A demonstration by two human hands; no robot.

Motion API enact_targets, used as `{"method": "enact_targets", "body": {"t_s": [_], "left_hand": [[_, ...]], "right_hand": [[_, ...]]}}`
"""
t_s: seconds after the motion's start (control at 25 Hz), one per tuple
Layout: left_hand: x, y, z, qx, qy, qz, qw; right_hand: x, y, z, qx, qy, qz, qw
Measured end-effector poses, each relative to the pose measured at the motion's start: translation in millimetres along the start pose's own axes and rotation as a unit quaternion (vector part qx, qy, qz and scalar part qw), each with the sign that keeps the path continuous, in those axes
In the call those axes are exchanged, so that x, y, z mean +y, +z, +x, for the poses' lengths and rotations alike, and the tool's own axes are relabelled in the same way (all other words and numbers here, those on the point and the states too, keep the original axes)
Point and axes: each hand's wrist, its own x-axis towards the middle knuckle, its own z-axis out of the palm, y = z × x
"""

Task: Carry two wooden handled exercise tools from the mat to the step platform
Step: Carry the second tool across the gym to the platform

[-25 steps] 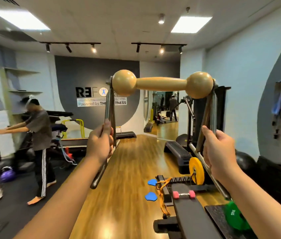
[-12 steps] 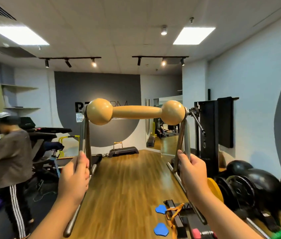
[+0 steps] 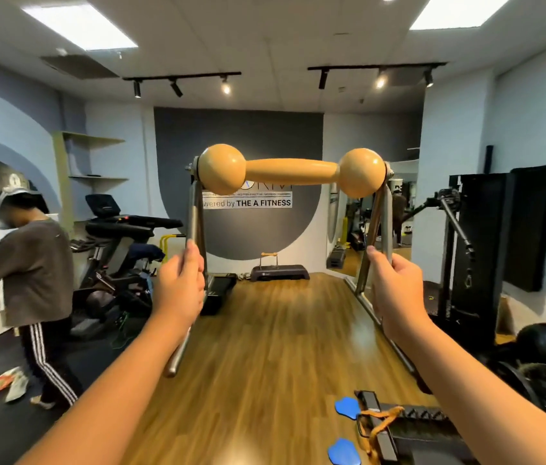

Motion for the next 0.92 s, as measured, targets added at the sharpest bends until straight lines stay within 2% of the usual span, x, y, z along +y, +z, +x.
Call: {"method": "enact_targets", "body": {"t_s": [0.44, 0.76, 0.92], "left_hand": [[-154, 36, 245, -0.015, -0.010, -0.018, 1.000], [-244, 58, 446, -0.021, 0.018, 0.024, 0.999], [-310, 74, 526, -0.031, 0.029, 0.001, 0.999]], "right_hand": [[126, 128, 207, 0.006, -0.002, -0.018, 1.000], [208, 249, 351, 0.030, -0.006, -0.006, 1.000], [273, 290, 427, 0.027, -0.018, -0.007, 0.999]]}}
